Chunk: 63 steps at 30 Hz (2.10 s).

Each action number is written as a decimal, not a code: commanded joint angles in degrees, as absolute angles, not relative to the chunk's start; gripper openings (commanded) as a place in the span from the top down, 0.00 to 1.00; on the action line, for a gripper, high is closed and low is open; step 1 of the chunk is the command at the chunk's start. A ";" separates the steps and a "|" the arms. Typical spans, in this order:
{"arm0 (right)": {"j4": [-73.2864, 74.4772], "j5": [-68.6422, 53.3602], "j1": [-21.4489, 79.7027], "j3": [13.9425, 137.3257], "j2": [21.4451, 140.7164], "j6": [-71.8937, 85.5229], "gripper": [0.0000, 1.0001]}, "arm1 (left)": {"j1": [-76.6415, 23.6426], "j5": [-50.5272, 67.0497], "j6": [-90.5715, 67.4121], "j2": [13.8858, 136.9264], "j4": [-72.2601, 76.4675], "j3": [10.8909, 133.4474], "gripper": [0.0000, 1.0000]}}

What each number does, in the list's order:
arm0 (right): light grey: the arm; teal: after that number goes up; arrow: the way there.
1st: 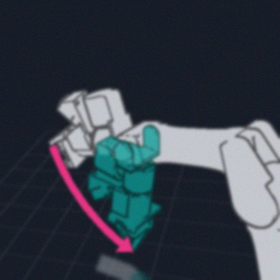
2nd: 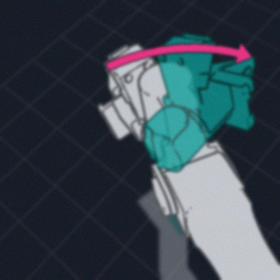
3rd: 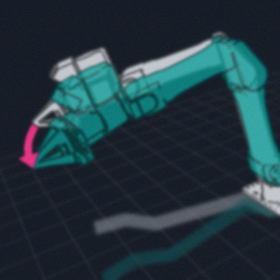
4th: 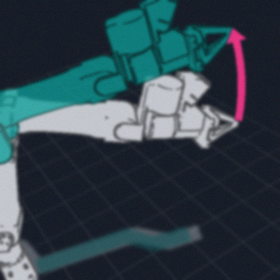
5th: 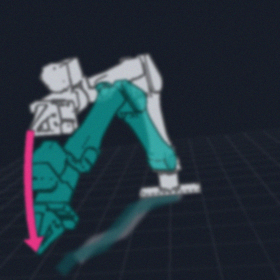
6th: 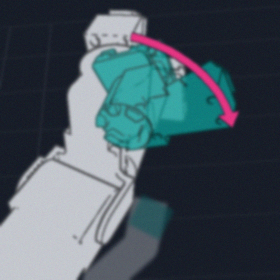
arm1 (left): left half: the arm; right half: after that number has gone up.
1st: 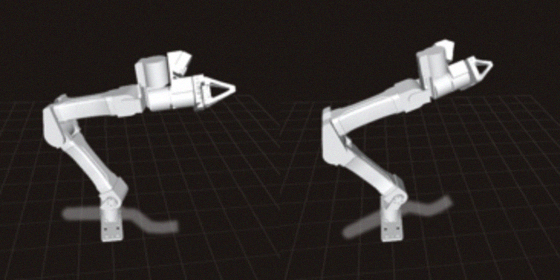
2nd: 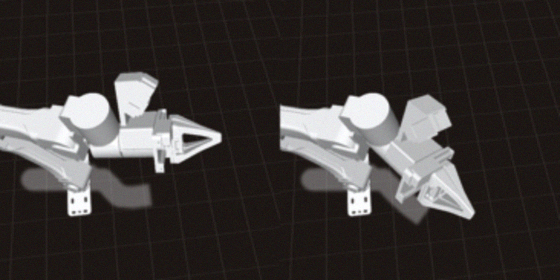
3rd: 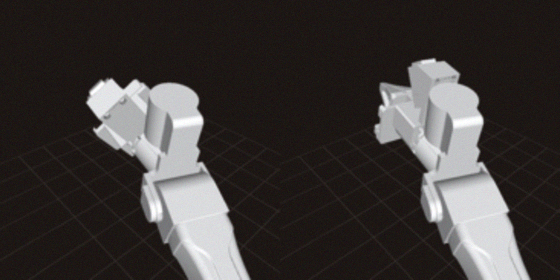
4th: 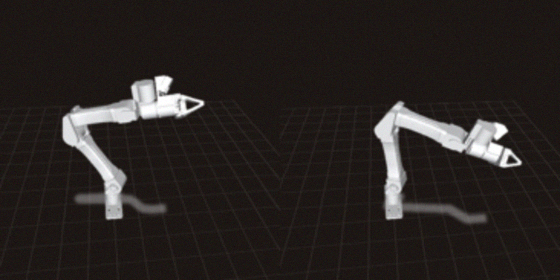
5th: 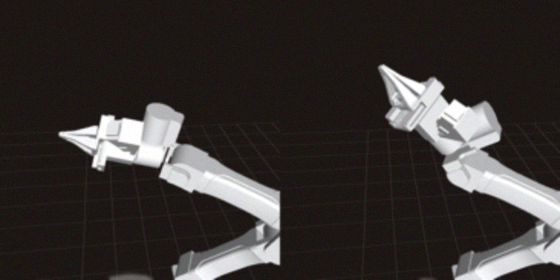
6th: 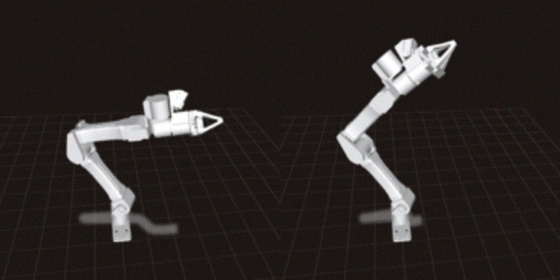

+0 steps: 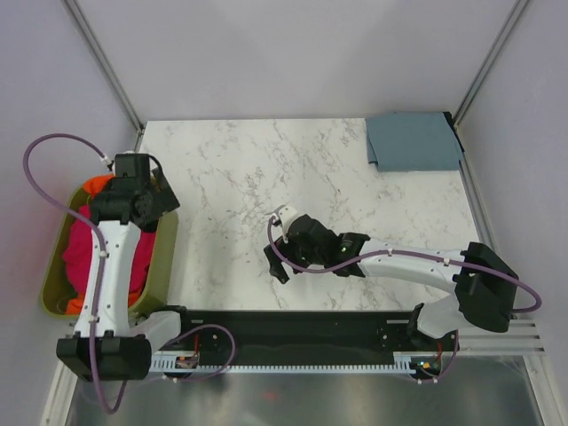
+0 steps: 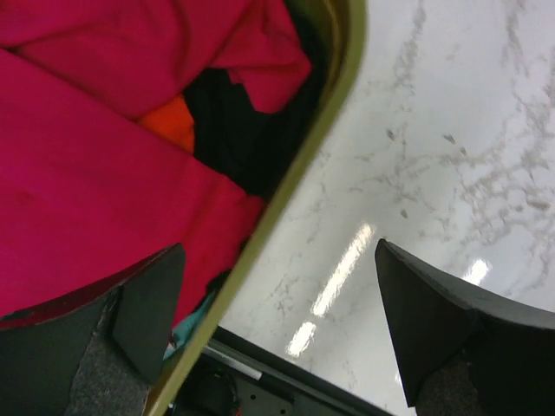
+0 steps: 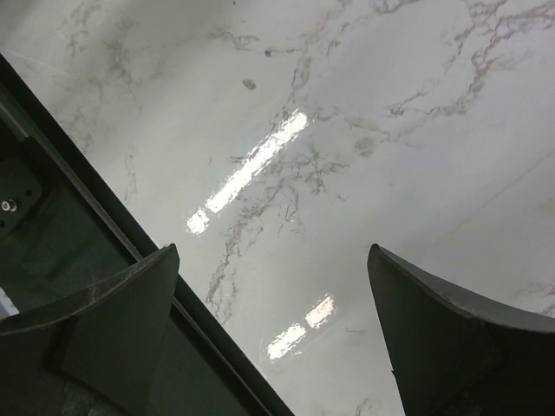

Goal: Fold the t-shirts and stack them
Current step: Grab the tshirt from the pile, then move the tshirt to the center of the board

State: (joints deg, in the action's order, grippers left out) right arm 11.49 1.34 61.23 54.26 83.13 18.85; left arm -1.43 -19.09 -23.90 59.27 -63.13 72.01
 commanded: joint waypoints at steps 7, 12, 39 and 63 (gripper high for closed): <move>9.76 0.62 61.17 50.98 82.71 18.55 0.02 | 18.70 -18.99 -22.41 76.01 -52.57 76.82 0.08; 9.93 -1.92 60.91 50.54 82.88 16.88 0.02 | 23.90 -18.18 -23.99 83.48 -48.43 75.06 0.16; 12.38 3.06 60.12 51.67 83.68 21.27 0.02 | 1.18 -25.81 -21.98 74.70 -48.16 97.00 0.98; 36.98 35.57 32.26 61.51 44.59 26.54 0.02 | -25.84 17.95 -24.97 76.68 -24.87 106.13 0.81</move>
State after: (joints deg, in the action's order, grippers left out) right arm 30.24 27.64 32.45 57.60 49.15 24.49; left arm -25.87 20.05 -25.21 83.18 -24.12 126.08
